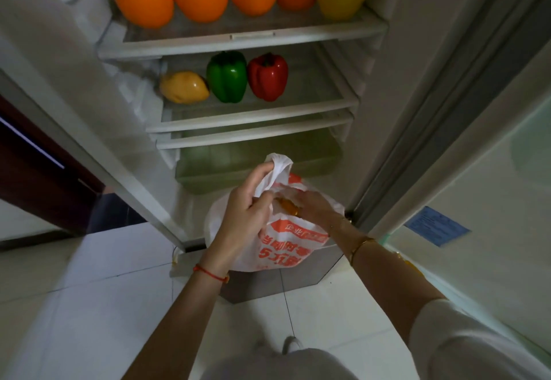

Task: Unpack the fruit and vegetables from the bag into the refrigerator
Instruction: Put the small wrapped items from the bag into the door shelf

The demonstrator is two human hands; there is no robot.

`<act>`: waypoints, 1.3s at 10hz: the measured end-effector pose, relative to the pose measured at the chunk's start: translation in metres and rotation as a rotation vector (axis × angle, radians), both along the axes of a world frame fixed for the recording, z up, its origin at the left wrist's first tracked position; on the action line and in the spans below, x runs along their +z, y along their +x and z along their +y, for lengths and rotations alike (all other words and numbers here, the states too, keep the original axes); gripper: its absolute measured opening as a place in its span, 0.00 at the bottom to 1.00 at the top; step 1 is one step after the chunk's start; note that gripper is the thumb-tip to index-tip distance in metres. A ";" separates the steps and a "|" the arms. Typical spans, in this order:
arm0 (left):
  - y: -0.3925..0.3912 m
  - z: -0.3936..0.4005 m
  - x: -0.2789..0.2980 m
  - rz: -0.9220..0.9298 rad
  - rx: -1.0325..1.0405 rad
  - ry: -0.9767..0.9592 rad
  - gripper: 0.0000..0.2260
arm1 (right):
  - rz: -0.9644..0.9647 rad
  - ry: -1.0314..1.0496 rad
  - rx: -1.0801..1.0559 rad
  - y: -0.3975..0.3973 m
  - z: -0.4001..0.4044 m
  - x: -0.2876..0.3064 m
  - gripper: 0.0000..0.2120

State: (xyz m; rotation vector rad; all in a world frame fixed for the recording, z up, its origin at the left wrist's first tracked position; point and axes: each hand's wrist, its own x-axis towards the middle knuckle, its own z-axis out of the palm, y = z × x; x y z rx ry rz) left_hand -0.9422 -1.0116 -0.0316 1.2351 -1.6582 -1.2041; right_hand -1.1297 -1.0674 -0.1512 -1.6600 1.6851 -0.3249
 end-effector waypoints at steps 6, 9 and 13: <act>0.008 -0.010 -0.011 0.012 0.044 0.072 0.19 | 0.321 -0.107 -0.155 0.020 -0.018 -0.054 0.20; 0.015 0.005 -0.006 0.038 0.011 0.017 0.20 | 0.102 -0.050 -0.127 -0.001 -0.002 -0.003 0.19; 0.012 0.035 0.001 0.091 -0.044 -0.016 0.23 | 0.087 -0.143 -0.259 -0.047 0.078 0.049 0.12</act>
